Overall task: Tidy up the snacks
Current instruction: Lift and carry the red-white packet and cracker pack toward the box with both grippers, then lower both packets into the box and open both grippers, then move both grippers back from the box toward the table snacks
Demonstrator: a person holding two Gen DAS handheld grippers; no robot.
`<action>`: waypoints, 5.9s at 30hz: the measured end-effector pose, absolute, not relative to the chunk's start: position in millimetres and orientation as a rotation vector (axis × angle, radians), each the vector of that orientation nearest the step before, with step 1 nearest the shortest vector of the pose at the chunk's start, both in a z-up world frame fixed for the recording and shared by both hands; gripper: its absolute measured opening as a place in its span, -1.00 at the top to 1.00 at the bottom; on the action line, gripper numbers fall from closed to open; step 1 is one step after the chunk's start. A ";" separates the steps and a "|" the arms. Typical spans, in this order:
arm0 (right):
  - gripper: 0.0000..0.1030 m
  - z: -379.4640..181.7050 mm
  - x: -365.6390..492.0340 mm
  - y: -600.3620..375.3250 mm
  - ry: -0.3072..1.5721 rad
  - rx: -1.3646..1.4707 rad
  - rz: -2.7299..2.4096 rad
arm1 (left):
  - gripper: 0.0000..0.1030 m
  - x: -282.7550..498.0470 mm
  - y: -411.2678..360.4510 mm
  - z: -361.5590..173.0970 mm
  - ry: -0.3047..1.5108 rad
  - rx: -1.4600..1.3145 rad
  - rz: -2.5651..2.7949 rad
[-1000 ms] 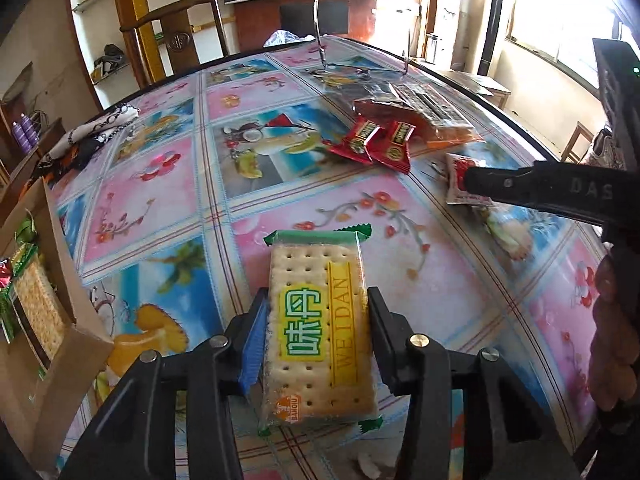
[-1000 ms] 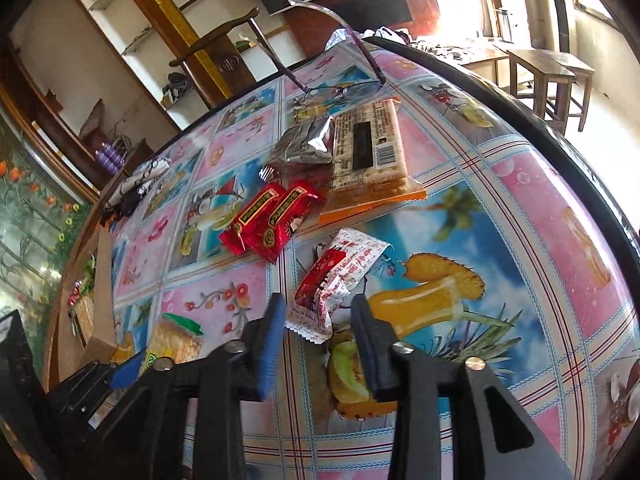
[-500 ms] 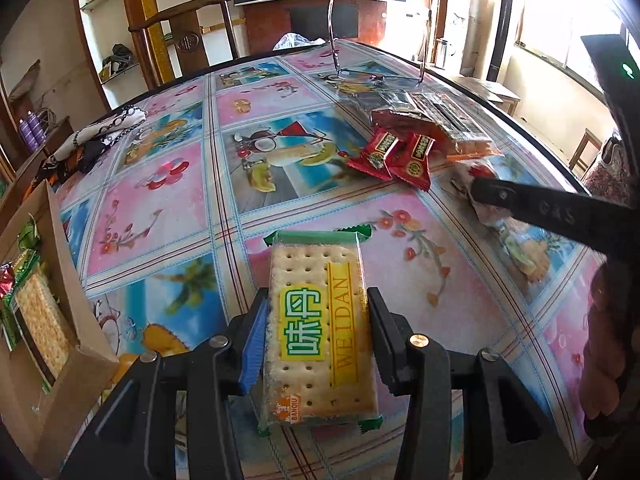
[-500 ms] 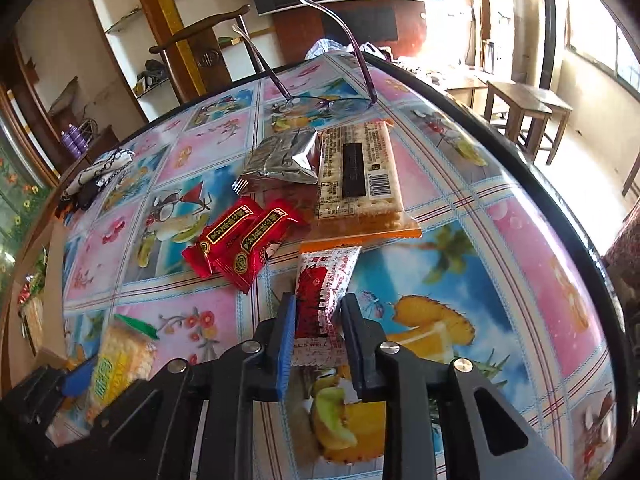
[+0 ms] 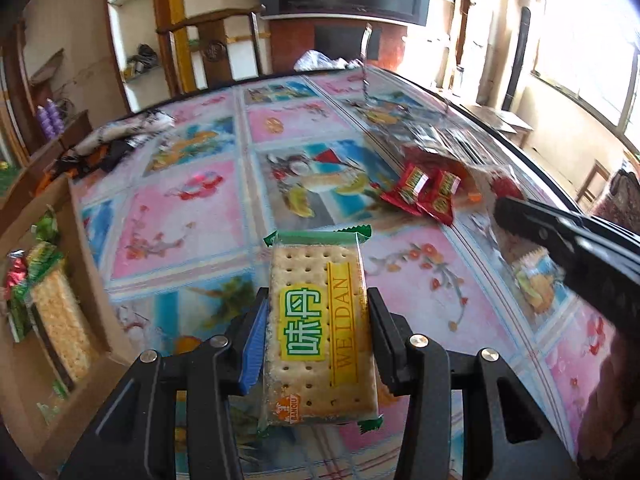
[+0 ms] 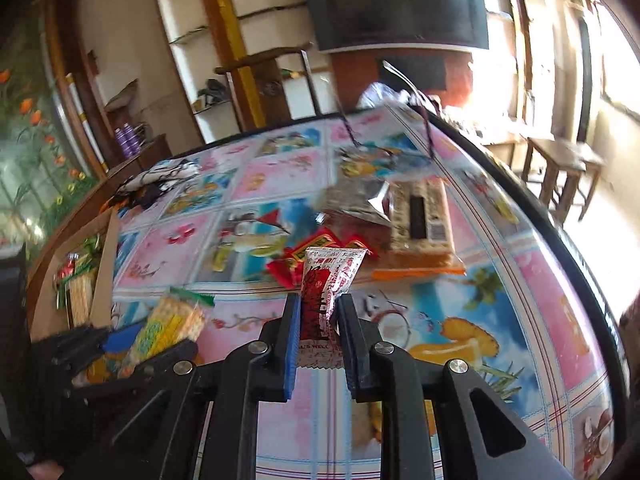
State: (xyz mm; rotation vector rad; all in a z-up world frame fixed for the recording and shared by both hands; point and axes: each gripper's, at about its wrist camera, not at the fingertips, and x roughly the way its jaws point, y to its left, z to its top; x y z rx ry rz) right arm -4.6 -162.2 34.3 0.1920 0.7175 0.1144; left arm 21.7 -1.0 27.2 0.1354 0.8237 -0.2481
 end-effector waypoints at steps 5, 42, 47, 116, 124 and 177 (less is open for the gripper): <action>0.62 41.1 -14.6 -141.4 0.663 0.098 0.149 | 0.13 18.6 6.7 37.6 0.746 0.148 -0.165; 0.62 45.4 -25.3 -133.2 0.624 0.077 0.184 | 0.13 20.5 20.8 44.1 0.712 0.136 -0.088; 0.62 45.5 -25.5 -133.2 0.623 0.078 0.186 | 0.13 19.5 25.6 48.5 0.699 0.113 -0.082; 0.57 23.0 20.9 111.1 0.751 -0.003 0.695 | 0.13 33.7 226.0 61.7 0.795 -0.278 0.354; 0.54 20.1 19.4 108.1 0.752 -0.003 0.704 | 0.13 33.4 225.1 62.6 0.790 -0.270 0.368; 0.03 50.6 27.8 1.8 0.657 0.155 0.541 | -0.40 15.4 171.7 90.4 0.526 -0.028 0.386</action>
